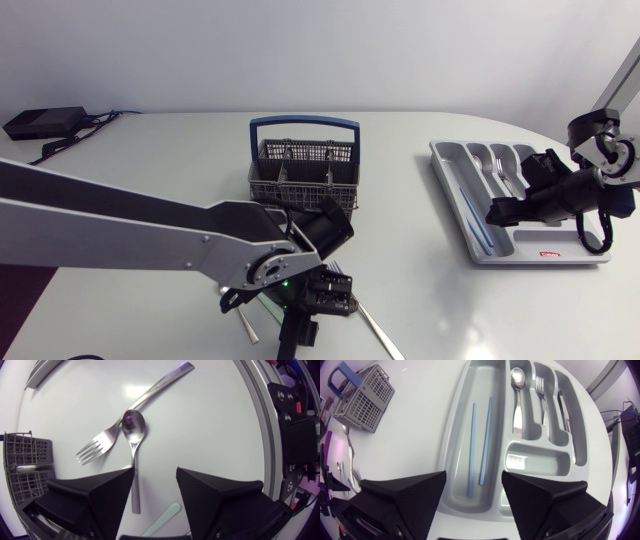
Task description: Unload the cutlery basket into the drawer organizer.
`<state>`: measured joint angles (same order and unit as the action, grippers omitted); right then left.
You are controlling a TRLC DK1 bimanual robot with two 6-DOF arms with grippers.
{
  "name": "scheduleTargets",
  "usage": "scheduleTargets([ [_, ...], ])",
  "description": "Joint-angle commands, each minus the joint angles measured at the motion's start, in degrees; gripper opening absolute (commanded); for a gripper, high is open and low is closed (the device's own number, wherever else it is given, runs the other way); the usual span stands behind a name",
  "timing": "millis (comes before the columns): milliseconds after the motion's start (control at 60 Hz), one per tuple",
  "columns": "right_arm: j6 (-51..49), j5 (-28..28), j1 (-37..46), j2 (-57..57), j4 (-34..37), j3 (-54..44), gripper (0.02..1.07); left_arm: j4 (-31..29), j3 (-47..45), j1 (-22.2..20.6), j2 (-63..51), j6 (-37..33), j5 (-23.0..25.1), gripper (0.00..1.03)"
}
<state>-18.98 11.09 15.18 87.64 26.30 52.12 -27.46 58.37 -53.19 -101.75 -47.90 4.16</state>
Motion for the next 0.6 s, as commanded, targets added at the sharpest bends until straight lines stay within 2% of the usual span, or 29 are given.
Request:
scheduleTargets([
  [0, -1.41, 0.07, -0.5, -2.47, -0.55, -2.55, 0.89, -0.75, 1.75, -0.69, -2.04, -1.32, -0.12, 0.46],
  [33, -1.5, 0.16, -0.68, -3.08, -0.55, -3.16, 0.89, -0.75, 2.28, -0.86, -2.66, -1.32, -0.21, 0.42],
  [233, -1.85, 0.33, -1.47, -5.81, -1.52, -6.15, 0.89, -0.75, 4.38, -1.13, -4.77, -0.97, -0.56, 0.42],
  [583, -2.29, 0.77, -2.0, -7.48, -1.61, -7.65, 0.89, -0.75, 6.32, 0.81, -6.26, -1.41, -1.88, 0.42],
])
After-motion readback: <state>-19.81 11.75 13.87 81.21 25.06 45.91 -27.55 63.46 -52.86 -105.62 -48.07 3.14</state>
